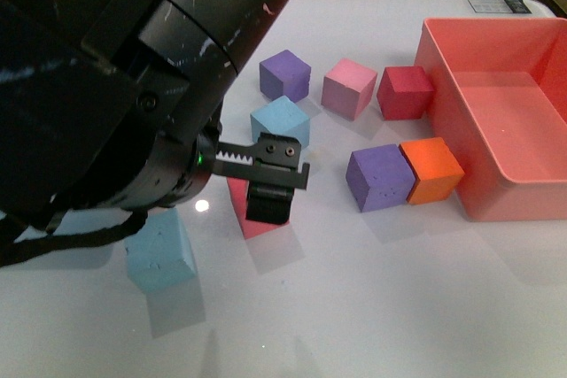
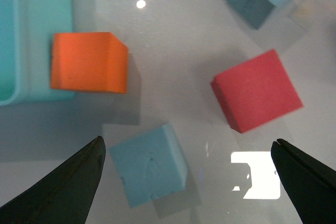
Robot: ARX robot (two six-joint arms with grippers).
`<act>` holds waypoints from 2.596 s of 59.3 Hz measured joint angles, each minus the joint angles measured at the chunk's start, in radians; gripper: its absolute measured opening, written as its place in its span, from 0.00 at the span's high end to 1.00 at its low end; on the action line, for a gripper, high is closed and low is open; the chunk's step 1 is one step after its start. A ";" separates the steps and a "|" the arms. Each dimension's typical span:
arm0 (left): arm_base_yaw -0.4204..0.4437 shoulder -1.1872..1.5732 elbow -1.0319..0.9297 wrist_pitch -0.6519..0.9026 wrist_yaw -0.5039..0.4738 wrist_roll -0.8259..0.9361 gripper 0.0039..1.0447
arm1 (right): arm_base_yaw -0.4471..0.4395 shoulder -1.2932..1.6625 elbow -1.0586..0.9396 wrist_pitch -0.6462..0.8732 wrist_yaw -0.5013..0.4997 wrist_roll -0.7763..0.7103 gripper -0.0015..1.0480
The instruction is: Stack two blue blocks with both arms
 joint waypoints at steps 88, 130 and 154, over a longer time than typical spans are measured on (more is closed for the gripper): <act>0.073 0.357 0.146 -0.171 0.008 -0.201 0.08 | 0.000 0.000 0.000 0.000 0.000 0.000 0.09; 0.060 0.326 0.146 -0.223 0.088 -0.275 0.58 | 0.000 0.000 0.000 0.000 0.000 0.000 0.09; 0.116 0.020 0.186 -0.335 0.005 -0.203 0.62 | 0.000 0.000 0.000 0.000 0.000 0.000 0.09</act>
